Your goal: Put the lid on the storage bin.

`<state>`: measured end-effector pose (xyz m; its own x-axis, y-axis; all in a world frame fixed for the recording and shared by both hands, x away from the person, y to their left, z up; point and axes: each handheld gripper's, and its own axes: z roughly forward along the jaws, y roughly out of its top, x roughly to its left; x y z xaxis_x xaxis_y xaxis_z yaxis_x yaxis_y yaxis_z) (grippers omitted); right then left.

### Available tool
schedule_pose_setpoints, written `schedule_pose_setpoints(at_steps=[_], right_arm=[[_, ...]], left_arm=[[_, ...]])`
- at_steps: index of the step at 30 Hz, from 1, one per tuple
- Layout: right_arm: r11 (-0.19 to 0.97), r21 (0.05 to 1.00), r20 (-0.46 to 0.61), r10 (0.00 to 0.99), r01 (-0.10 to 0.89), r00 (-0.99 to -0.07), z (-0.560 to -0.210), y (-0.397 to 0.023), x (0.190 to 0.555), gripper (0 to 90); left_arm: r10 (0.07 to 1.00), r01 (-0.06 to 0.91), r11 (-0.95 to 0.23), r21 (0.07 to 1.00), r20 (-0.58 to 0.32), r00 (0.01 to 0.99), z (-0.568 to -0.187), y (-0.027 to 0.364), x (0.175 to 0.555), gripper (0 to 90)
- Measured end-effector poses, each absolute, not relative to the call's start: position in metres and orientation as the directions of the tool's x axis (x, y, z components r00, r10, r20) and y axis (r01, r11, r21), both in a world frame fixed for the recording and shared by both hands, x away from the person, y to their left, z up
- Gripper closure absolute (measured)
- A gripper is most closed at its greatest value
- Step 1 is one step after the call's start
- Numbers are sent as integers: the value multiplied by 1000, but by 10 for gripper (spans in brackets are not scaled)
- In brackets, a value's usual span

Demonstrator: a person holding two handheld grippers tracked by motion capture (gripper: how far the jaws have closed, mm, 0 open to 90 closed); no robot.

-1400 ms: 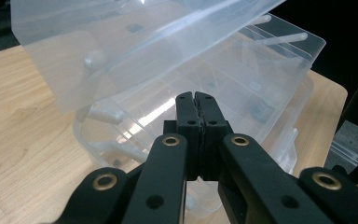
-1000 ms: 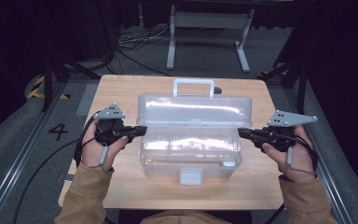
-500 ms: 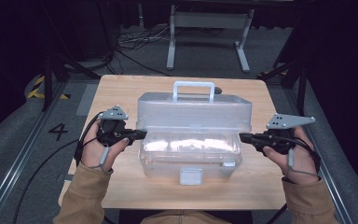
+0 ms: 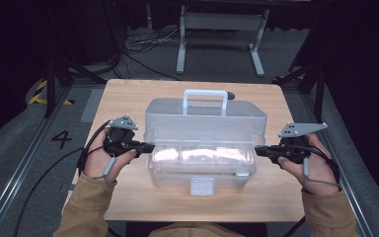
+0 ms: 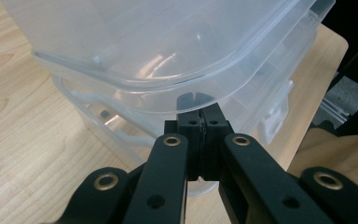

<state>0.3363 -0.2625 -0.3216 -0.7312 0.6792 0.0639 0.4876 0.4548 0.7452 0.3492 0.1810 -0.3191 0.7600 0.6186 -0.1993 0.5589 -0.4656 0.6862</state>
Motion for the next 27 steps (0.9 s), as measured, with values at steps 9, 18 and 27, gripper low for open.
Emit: schedule_pose_setpoints(at_steps=[9,18,27], right_arm=[[486,714,61,674,504,-736,-325,-261,336,895],[524,672,60,665,523,-744,-328,-259,336,893],[563,630,56,655,536,-754,-331,-257,335,889]], left_arm=[[621,576,-495,651,-198,758,-320,181,348,897],[617,589,-533,607,-196,762,-322,182,348,895],[612,597,-570,564,-193,767,-325,180,348,891]])
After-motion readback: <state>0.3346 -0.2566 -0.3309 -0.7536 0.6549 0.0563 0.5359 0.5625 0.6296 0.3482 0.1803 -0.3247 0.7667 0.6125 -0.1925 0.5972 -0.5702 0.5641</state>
